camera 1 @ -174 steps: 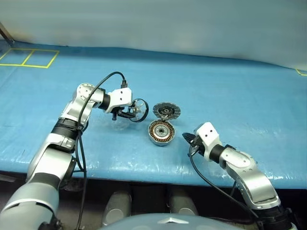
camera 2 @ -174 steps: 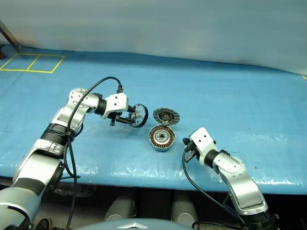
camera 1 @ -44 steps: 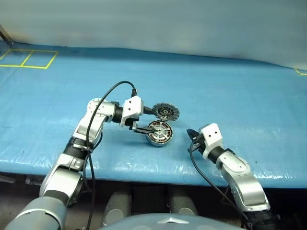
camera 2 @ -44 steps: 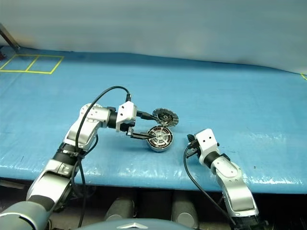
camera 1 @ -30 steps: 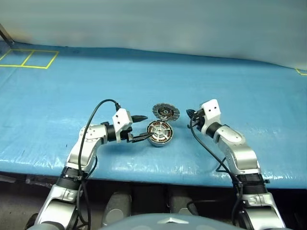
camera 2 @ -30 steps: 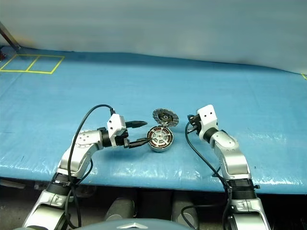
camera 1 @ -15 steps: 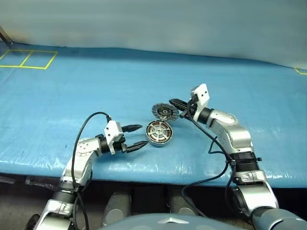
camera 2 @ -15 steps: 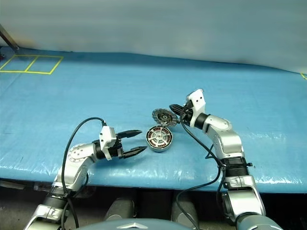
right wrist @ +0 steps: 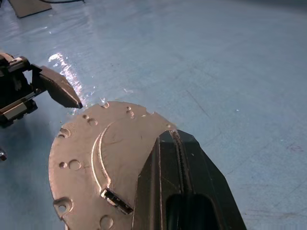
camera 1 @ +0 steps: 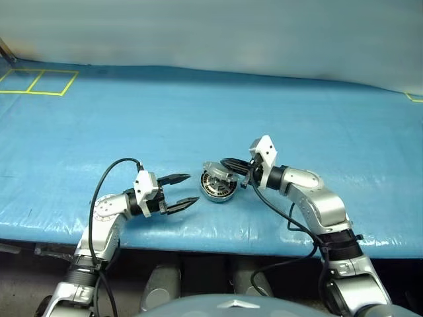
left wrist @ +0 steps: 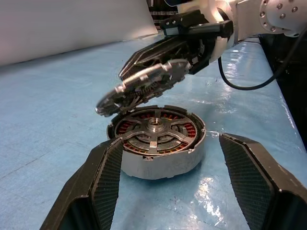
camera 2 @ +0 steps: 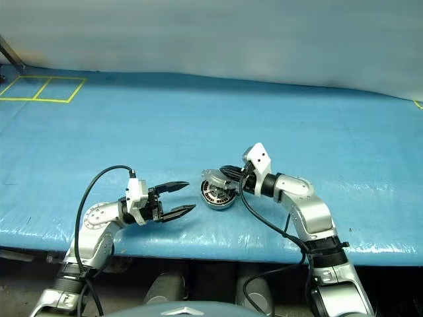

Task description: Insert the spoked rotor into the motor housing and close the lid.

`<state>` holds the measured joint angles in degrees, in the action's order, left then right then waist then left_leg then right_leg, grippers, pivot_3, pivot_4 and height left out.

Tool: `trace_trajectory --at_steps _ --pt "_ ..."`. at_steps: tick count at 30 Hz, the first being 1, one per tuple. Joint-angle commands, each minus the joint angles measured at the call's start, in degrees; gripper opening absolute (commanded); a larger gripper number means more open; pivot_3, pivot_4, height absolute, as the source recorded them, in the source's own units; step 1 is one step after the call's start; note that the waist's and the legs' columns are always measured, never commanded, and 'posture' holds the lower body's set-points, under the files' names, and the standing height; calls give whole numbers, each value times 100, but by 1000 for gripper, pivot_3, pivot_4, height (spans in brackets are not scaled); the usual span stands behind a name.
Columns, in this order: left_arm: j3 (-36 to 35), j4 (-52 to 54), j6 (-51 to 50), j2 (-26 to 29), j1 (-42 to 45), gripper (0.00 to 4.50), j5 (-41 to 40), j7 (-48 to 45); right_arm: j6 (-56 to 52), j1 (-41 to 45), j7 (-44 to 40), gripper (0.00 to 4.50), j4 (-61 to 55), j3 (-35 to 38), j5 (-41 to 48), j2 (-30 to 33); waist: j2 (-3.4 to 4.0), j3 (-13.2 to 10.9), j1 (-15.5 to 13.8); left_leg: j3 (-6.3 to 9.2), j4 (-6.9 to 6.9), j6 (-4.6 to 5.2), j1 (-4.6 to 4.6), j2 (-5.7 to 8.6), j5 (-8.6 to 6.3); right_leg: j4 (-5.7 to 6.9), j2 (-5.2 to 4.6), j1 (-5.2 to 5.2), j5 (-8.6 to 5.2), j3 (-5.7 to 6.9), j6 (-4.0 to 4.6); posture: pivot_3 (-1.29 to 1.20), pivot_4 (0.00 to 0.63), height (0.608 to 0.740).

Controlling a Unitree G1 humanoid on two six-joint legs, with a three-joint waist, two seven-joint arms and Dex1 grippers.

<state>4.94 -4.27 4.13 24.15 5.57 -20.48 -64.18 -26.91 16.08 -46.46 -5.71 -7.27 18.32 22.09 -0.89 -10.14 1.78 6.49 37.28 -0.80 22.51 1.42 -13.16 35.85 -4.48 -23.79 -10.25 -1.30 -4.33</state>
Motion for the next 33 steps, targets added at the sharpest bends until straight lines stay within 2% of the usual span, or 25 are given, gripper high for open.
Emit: trace_trajectory --at_steps 1,13,18,21,26,32,33 --pt "-89 301 -50 95 -20 3460 -152 -33 60 -102 66 0 -174 -144 -139 60 0 0 5 -1 0 0 0 0 0 0 0 0 0 0 0 0 150 740" --pt "-52 536 -233 182 -144 3460 -178 86 535 -355 279 0 270 -819 -1036 225 0 13 5 -1 0 0 -10 -3 0 -1 0 8 -2 1 2 0 150 740" --pt "-44 567 -270 165 -134 3460 -167 125 614 -397 512 0 355 -660 -981 52 -5 37 5 -2 -1 -1 -21 -4 -1 0 0 17 -4 1 3 0 150 740" --pt "-55 571 -290 167 -113 3494 -180 145 628 -448 464 608 168 -505 -752 -37 0 40 -2 -2 -1 -1 -23 -6 -1 0 0 18 -4 1 4 0 150 740" --pt "-80 560 -315 198 -103 3494 -195 153 627 -593 530 2320 -141 -315 -456 -214 1 39 -1 -2 -13 -1 -19 -6 -1 -1 0 8 -7 2 8 0 150 740" --pt "-67 545 -344 196 -118 3494 -181 164 579 -776 805 4291 -303 -385 -525 -350 4 37 -4 -2 -24 -1 -15 -6 -1 -2 0 1 -11 4 14 0 150 740" --pt "-64 546 -349 196 -129 3494 -181 165 583 -808 853 4463 -296 -416 -563 -364 4 37 -6 -1 -24 -1 -15 -6 -1 -2 0 1 -11 4 14 0 150 740"
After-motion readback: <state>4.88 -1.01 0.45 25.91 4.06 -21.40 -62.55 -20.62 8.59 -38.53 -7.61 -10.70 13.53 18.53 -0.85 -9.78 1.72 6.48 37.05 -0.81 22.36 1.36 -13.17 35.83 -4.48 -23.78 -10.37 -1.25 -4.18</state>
